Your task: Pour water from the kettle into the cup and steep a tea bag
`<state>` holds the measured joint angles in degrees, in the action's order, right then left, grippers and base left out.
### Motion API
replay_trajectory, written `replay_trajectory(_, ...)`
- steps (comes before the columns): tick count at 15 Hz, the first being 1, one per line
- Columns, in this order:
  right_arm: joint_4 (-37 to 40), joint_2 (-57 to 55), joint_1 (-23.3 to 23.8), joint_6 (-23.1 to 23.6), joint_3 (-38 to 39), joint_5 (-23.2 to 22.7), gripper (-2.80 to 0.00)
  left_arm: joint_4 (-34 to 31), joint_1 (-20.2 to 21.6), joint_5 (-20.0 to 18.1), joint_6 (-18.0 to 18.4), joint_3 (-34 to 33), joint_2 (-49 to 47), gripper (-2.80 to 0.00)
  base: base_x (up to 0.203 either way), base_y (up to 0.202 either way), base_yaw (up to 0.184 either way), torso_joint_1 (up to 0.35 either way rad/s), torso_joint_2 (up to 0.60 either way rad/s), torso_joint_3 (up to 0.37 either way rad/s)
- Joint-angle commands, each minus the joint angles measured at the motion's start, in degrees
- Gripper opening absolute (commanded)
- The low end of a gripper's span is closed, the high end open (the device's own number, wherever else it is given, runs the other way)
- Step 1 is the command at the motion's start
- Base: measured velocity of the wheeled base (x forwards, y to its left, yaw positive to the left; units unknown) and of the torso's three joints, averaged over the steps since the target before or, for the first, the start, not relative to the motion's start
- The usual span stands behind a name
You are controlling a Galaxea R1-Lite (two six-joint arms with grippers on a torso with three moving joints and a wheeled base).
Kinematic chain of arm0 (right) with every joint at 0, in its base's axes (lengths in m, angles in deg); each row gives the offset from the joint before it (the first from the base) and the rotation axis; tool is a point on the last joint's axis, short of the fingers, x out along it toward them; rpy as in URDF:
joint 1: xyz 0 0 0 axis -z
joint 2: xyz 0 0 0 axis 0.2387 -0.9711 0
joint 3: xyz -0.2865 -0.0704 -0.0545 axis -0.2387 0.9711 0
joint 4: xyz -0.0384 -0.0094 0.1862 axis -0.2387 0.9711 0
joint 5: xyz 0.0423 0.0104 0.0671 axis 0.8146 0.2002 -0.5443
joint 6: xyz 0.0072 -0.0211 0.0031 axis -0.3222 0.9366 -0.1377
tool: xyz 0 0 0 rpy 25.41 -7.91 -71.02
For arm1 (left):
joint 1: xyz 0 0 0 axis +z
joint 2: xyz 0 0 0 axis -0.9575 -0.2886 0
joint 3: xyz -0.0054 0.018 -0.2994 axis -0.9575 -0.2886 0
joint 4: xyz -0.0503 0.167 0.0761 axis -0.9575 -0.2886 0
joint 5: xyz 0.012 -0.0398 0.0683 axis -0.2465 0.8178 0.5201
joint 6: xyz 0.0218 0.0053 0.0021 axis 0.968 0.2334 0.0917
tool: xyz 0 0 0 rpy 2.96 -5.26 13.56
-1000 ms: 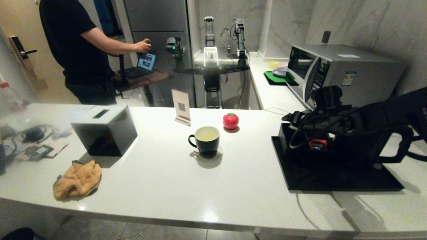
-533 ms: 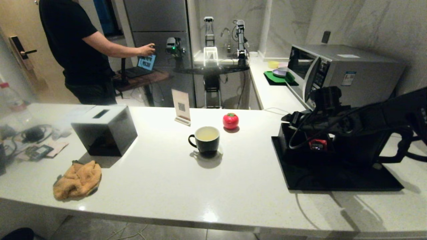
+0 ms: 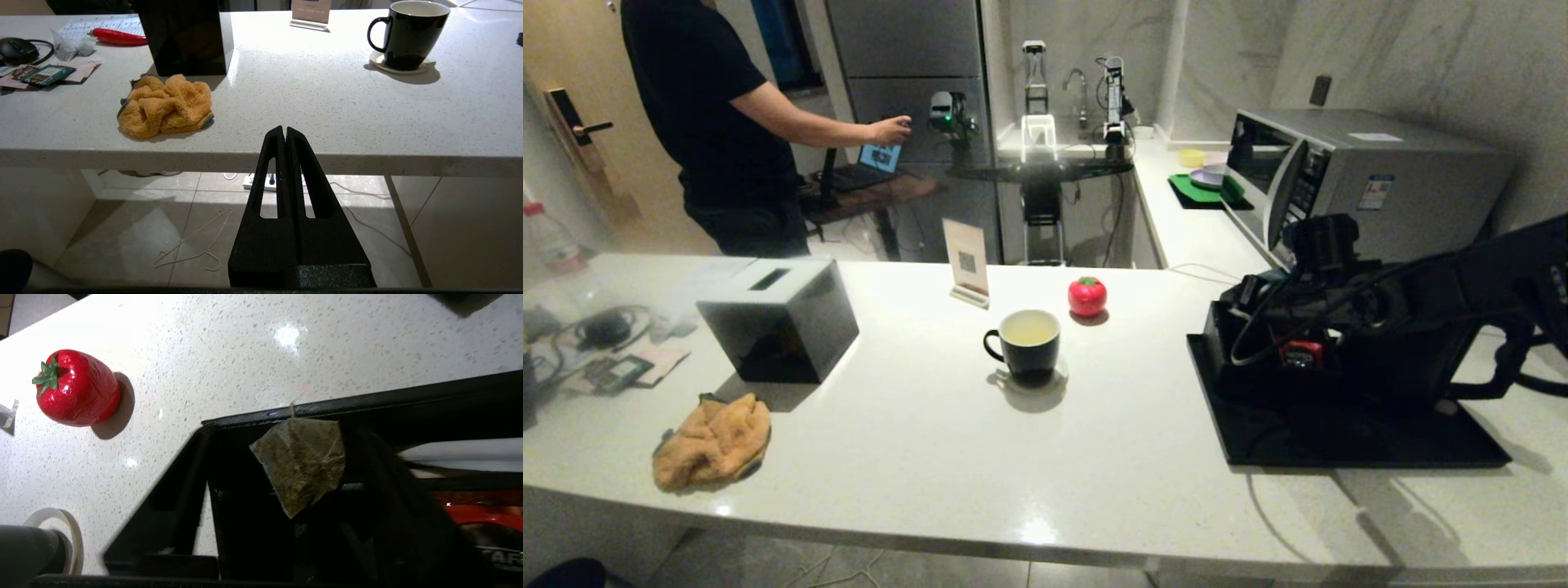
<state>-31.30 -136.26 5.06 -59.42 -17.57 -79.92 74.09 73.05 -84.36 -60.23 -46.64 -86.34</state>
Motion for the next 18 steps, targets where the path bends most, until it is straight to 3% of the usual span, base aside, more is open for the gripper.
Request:
replay_trajectory(1, -0.14, -0.15, -0.04, -0.13, 0.03, -0.02, -2.80, -0.05, 0.00, 0.00, -0.01, 0.00, -0.07, -2.80, 0.000, 0.000, 0.000, 0.000, 0.00, 0.000)
replay_trajectory(18, -0.28, 2.74, -1.12, -0.04, -0.06, 1.90, -2.80, 0.02, 0.01, 0.00, -0.01, 0.00, -0.07, -2.80, 0.000, 0.000, 0.000, 0.000, 0.00, 0.000)
